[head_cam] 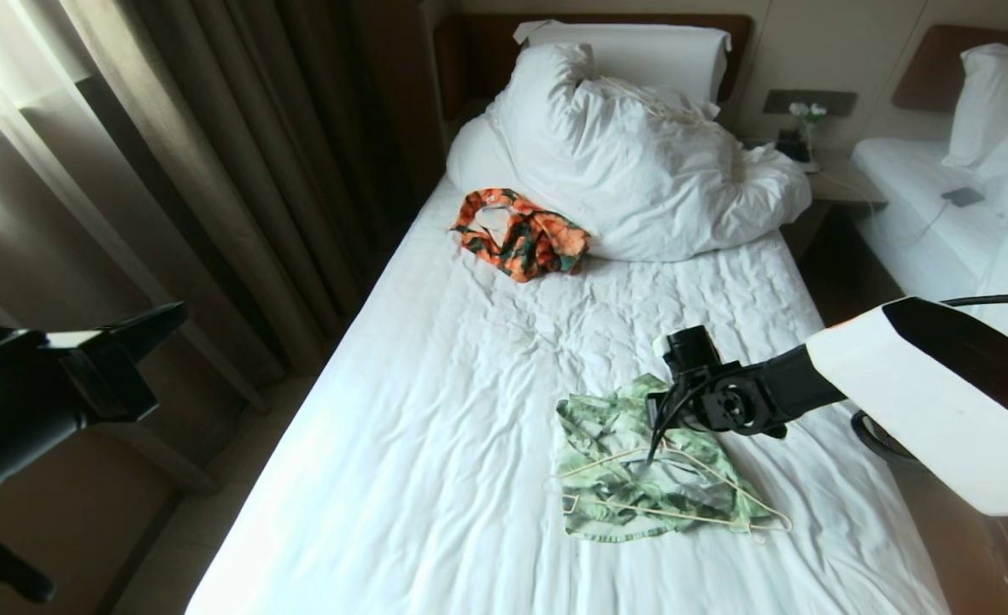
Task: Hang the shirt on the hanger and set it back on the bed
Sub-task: Place the hanger on the bed
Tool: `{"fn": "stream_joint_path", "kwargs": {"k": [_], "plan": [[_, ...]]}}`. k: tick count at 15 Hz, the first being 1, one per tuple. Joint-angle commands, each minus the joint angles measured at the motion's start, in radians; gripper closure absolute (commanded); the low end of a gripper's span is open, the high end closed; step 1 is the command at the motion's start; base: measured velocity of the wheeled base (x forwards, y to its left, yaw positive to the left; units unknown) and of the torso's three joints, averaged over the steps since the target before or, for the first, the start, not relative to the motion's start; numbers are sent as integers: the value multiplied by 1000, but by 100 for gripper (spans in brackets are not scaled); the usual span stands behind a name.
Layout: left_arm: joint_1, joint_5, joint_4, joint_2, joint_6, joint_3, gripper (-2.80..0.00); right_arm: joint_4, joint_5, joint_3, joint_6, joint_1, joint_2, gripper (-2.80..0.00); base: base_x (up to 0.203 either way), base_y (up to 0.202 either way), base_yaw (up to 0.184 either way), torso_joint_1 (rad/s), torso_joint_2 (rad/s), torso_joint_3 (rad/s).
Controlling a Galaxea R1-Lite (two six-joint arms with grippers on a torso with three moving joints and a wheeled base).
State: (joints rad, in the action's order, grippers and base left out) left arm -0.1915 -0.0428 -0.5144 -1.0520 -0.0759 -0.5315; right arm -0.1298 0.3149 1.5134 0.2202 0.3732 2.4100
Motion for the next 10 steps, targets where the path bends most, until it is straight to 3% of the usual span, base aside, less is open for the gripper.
{"fn": "stream_joint_path", "kwargs": {"k": [1,2,3,10], "plan": [[-1,2,33,72,-3,0,0,-1,8,-89,4,1,-80,-280,0,0,0,0,0,0],[-2,3,63,105,-6,0,0,-2,12,-129,5,1,-117,-280,0,0,0,0,0,0],[-1,3,87,137,-13,0,0,-3,22,-171,5,2,-152,0,0,0,0,0,0,0],[2,-3,227,346,-69,17,0,-102,50,-448,3,1,-445,0,0,0,0,0,0,0]]}}
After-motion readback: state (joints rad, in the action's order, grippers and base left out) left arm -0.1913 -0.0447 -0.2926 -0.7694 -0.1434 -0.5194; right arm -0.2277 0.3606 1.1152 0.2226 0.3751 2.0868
